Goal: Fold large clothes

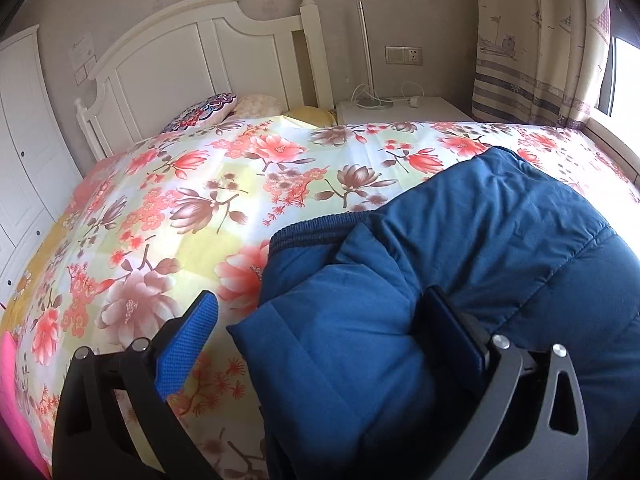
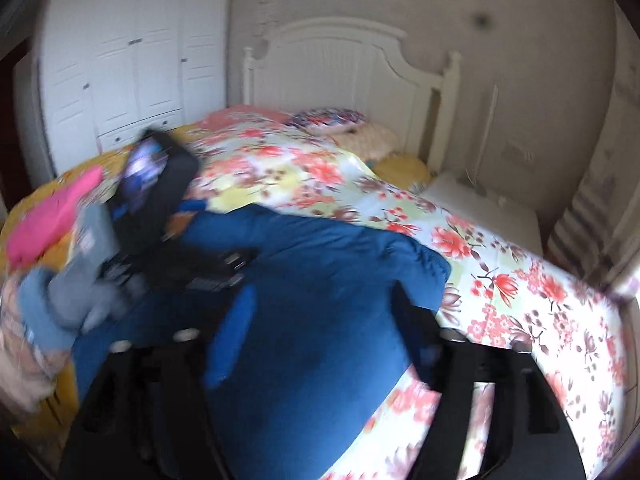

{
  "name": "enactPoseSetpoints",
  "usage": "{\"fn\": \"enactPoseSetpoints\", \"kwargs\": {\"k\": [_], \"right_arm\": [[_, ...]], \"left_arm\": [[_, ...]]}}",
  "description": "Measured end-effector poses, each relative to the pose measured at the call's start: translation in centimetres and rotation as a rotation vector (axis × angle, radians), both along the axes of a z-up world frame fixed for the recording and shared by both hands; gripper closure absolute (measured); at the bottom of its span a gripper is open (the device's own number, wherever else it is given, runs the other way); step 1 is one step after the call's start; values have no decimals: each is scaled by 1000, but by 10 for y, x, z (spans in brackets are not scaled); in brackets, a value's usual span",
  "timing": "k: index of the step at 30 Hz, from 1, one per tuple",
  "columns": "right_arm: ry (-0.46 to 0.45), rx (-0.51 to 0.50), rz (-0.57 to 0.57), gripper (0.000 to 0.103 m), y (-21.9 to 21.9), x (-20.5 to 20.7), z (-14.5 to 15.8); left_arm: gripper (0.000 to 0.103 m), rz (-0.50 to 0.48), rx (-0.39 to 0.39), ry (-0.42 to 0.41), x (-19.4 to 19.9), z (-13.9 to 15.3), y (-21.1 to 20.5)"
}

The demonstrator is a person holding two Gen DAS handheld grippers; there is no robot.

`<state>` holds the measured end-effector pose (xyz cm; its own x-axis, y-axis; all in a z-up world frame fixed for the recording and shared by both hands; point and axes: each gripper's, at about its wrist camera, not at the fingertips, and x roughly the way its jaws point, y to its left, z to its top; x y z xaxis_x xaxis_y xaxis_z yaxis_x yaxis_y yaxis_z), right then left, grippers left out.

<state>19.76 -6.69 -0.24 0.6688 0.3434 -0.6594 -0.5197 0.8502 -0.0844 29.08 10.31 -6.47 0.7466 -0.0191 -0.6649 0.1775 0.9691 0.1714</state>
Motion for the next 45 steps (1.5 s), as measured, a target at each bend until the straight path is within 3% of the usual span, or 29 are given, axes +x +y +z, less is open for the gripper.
{"fn": "enactPoseSetpoints", "kwargs": {"k": [1, 4, 8, 11, 14, 15, 18, 21, 24, 26, 28, 30, 31, 33, 39, 42, 45], "right_arm": [[43, -55, 7, 24, 7, -6, -20], [44, 82, -18, 23, -5, -7, -42], [54, -5, -37, 27, 6, -19, -19], [-35, 17, 8, 27, 9, -54, 2], [6, -26, 14, 27, 14, -73, -24], [-25, -21, 4, 26, 13, -75, -37], [-26, -5, -8, 26, 13, -74, -43], [-34, -26, -12, 26, 16, -73, -41], [-32, 4, -10, 25, 10, -75, -44], [-30, 3, -12, 25, 12, -73, -43], [-32, 3, -13, 25, 11, -83, -44], [-32, 7, -16, 25, 9, -81, -45], [-30, -2, -13, 25, 10, -81, -46], [-43, -20, -16, 25, 13, -85, -46], [-30, 12, -26, 24, 7, -84, -43], [57, 139, -4, 17, -13, -81, -27], [115, 362, -70, 11, -56, -70, -16]], "left_arm": [[2, 0, -2, 0, 0, 0, 0], [2, 3, -7, 2, 1, -2, 1], [2, 8, 8, 1, 0, -2, -1], [2, 15, -14, 8, 0, -2, 4], [2, 15, -25, 6, 0, -2, 6], [2, 10, -30, 5, 0, -2, 5], [2, 6, 38, -4, -5, 7, -1], [2, 72, 133, -97, -32, 39, -1], [2, 67, 93, -193, -81, 73, 5], [2, 15, 67, -213, -122, 82, 1], [2, -50, 79, -164, -143, 67, -8], [2, -91, 152, -66, -148, 29, -23], [2, -72, 154, -67, -151, 10, -24], [2, -18, 2, -70, -153, 1, -8], [2, -53, -57, -52, -151, 5, 3], [2, -63, -261, 36, -146, 14, 34], [2, -27, -490, 152, -134, 14, 77]]}}
